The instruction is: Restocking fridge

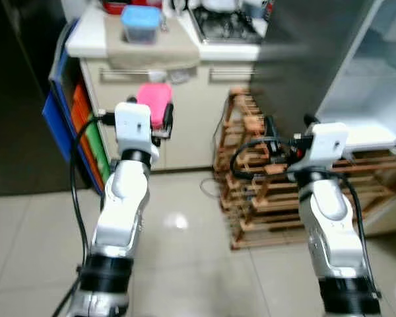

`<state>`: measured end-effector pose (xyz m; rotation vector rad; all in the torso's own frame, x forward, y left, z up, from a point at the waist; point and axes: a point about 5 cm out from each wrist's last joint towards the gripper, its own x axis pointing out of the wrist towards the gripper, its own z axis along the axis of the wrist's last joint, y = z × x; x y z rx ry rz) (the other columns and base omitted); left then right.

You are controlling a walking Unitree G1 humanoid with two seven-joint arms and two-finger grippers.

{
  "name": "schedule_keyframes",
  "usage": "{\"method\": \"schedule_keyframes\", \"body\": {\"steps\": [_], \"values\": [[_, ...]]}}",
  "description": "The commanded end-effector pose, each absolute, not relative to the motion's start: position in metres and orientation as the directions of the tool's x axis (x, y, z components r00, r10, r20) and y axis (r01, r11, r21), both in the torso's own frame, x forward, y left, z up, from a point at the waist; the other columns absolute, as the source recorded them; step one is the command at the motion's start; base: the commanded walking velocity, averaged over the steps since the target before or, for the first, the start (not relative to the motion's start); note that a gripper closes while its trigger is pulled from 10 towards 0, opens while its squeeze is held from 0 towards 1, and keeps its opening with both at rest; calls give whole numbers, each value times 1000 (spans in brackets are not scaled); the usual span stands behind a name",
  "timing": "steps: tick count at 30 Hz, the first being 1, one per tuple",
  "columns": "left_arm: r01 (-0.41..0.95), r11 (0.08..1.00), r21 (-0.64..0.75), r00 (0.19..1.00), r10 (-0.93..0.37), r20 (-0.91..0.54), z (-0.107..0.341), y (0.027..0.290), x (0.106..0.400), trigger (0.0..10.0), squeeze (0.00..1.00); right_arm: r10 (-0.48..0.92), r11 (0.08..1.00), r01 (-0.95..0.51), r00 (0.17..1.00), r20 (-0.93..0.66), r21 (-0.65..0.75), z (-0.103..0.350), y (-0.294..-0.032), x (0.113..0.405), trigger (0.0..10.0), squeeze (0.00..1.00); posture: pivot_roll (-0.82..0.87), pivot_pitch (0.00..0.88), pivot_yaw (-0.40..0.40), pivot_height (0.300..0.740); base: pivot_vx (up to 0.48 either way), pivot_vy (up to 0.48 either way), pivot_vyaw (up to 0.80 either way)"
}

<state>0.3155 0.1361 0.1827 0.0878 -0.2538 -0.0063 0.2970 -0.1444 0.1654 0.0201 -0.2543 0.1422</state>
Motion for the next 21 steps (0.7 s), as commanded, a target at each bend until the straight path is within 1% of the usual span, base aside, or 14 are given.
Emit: {"method": "schedule_keyframes", "body": {"steps": [1, 5, 10, 18, 21], "values": [[-3, 996, 86, 966, -20, 259, 186, 134, 317, 10000, 0, 126, 992, -130, 959, 255, -2, 167, -150, 297, 10000, 0, -76, 0, -15, 740, 0, -469, 0], [-11, 996, 94, 965, -14, 261, 185, 135, 317, 10000, 0, 124, 992, -127, 960, 251, -2, 165, -151, 295, 10000, 0, -80, 0, -12, 740, 0, -469, 0], [-55, 992, 112, 964, 23, 266, 188, 144, 323, 10000, 0, 115, 993, -119, 962, 246, 1, 163, -153, 293, 10000, 0, -83, 0, -9, 740, 0, -463, 0], [-69, 991, 114, 968, 39, 247, 185, 145, 328, 10000, 0, 123, 992, -128, 958, 258, 1, 165, -150, 291, 10000, 0, -88, 0, -2, 740, 0, -454, 0], [-77, 990, 114, 969, 48, 242, 184, 146, 331, 10000, 0, 154, 988, -154, 953, 261, -22, 166, -145, 289, 10000, 0, -88, 0, -2, 740, 0, -456, 702]]}}
